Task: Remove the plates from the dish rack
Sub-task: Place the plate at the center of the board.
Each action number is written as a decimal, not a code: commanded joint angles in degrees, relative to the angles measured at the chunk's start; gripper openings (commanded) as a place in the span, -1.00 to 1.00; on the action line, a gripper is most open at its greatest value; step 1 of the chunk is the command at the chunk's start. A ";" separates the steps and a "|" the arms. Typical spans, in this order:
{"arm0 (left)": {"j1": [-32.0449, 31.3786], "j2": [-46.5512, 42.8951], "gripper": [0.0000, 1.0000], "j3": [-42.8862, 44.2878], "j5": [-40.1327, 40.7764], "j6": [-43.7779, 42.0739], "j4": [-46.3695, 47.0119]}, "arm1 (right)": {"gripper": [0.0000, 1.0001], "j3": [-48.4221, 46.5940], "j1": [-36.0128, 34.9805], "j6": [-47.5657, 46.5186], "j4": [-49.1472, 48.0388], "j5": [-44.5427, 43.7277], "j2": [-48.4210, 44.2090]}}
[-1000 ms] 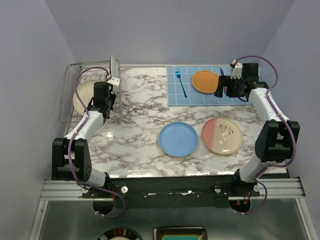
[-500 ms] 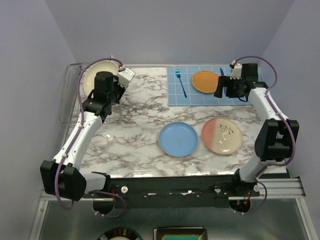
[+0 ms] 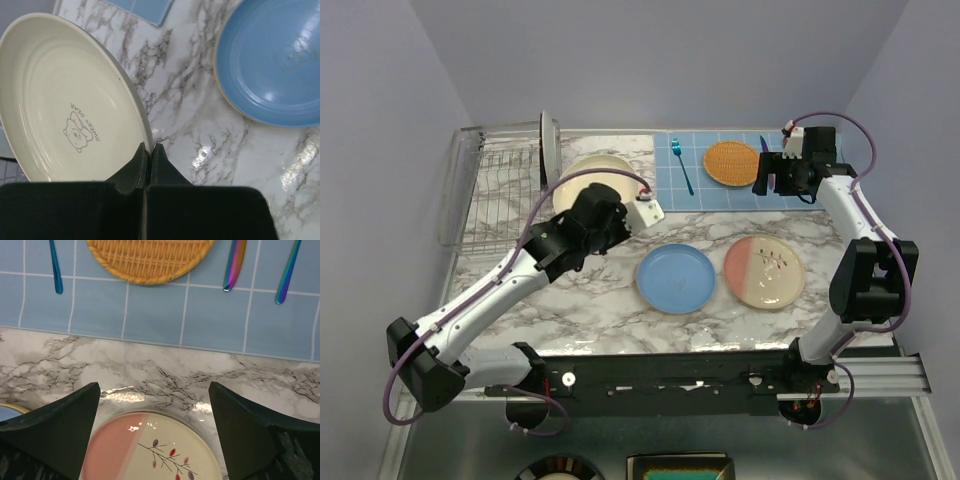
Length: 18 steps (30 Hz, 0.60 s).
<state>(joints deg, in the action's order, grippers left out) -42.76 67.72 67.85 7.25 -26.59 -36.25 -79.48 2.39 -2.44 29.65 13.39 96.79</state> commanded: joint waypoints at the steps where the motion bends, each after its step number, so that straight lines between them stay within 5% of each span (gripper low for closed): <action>1: -8.20 4.51 -1.00 -3.43 4.70 -0.22 0.20 | 0.97 -0.50 0.95 0.15 -0.82 -6.79 -2.92; 18: -25.96 17.70 -1.00 -6.94 5.50 4.97 10.05 | 0.96 -0.94 5.43 0.50 0.06 -3.72 -2.49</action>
<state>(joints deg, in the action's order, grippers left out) -65.80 83.26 62.67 11.53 -23.90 -30.96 -79.48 7.75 -2.42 29.45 8.03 93.86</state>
